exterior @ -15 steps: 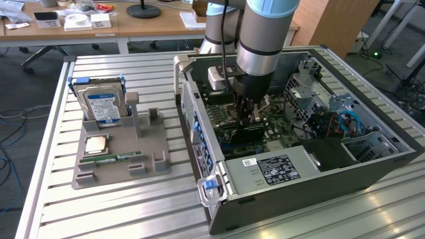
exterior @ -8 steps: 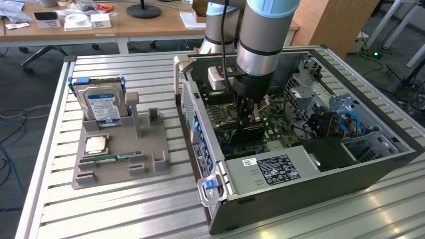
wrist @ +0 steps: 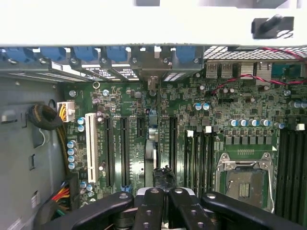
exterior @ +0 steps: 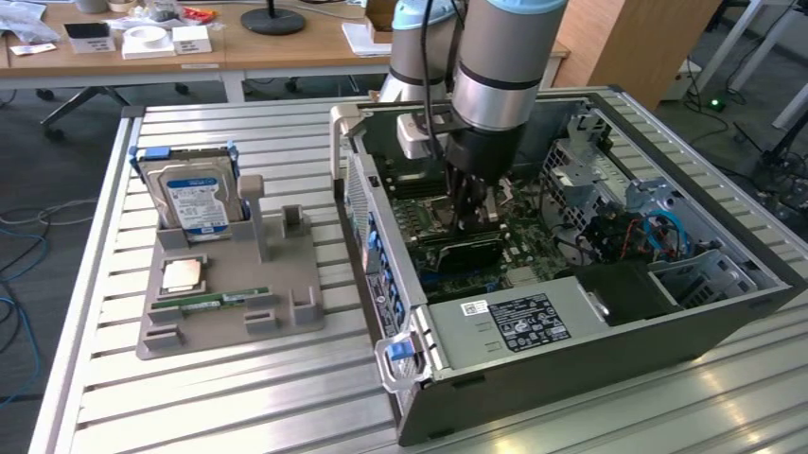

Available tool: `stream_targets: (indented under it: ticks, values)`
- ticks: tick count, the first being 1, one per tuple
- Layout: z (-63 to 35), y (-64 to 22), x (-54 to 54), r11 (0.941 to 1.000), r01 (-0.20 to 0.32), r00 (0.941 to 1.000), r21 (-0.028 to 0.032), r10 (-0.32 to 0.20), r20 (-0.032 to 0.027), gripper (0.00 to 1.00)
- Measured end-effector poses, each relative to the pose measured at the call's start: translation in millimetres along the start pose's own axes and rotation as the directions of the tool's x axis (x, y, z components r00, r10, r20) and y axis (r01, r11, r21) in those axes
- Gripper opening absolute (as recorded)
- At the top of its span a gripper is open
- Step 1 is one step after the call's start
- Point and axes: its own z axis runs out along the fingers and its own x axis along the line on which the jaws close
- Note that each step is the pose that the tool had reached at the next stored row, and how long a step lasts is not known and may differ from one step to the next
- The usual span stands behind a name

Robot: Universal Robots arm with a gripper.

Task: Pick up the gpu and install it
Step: 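Press down on the gpu until it lock into place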

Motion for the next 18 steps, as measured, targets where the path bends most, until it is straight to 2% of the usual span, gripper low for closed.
stream_targets:
  ticks: [6, 18]
  values:
    - [-7.9, -0.3, -0.1, 1.0000, 0.000, 1.0000, -0.0001, 0.000, -0.0001, 0.11]
    - [-9.1, -0.4, -0.1, 1.0000, 0.000, 1.0000, 0.0000, 0.000, -0.0001, 0.11]
